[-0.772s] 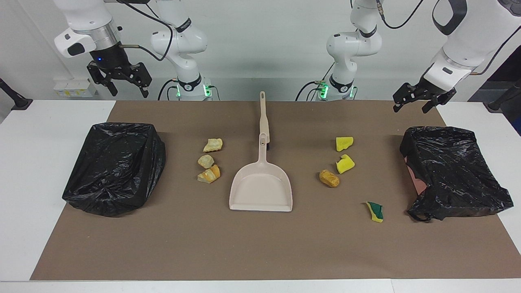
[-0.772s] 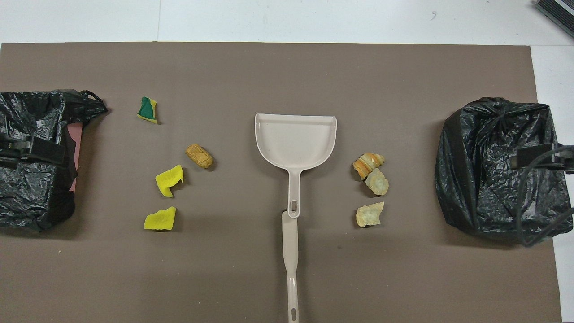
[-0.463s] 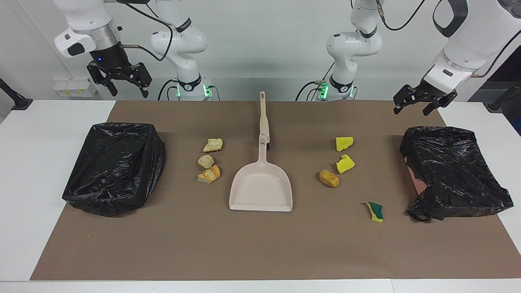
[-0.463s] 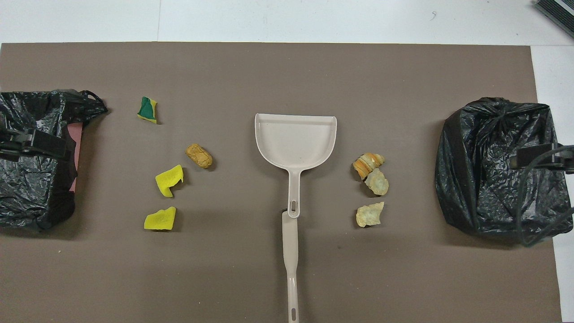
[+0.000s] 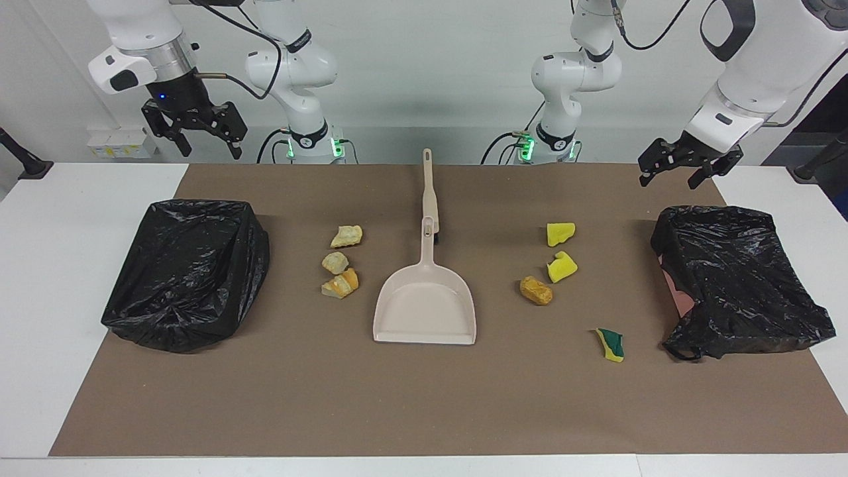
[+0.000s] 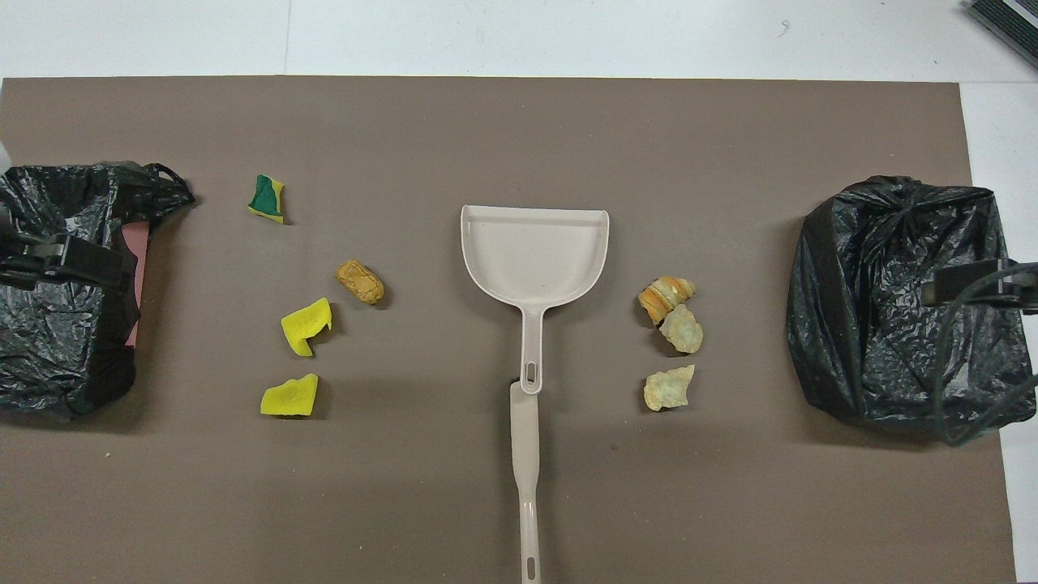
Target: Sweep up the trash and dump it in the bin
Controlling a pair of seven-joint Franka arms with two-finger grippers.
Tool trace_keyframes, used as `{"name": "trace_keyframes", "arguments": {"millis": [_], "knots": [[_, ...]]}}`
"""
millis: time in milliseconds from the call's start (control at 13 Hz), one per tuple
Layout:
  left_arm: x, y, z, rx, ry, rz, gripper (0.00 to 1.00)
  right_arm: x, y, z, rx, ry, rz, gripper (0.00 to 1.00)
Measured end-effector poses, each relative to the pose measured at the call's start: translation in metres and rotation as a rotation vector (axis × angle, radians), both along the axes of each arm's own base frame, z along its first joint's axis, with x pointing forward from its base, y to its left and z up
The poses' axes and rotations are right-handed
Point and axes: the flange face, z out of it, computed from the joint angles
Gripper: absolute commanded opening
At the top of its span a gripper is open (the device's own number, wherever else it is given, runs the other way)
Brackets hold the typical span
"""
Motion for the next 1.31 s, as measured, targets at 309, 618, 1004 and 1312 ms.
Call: {"name": "trace_keyframes", "arguments": {"millis": [309,618,1004,1312], "knots": [[0.003,-0.004,-0.005,-0.005,0.002,-0.070,1.00,0.000,0.000,0.000,0.000,0.000,0.000,1.00],[0.007,-0.023,-0.021,-0.016,-0.003,-0.215,1.00,0.000,0.000,0.000,0.000,0.001,0.000,1.00],[-0.001,-0.080,-0.083,-0.035,0.039,-0.494,1.00,0.000,0.000,0.000,0.000,0.001,0.000,1.00],[-0.033,-0.163,-0.128,-0.038,0.054,-0.644,1.00,0.000,0.000,0.000,0.000,0.001,0.000,1.00]]}}
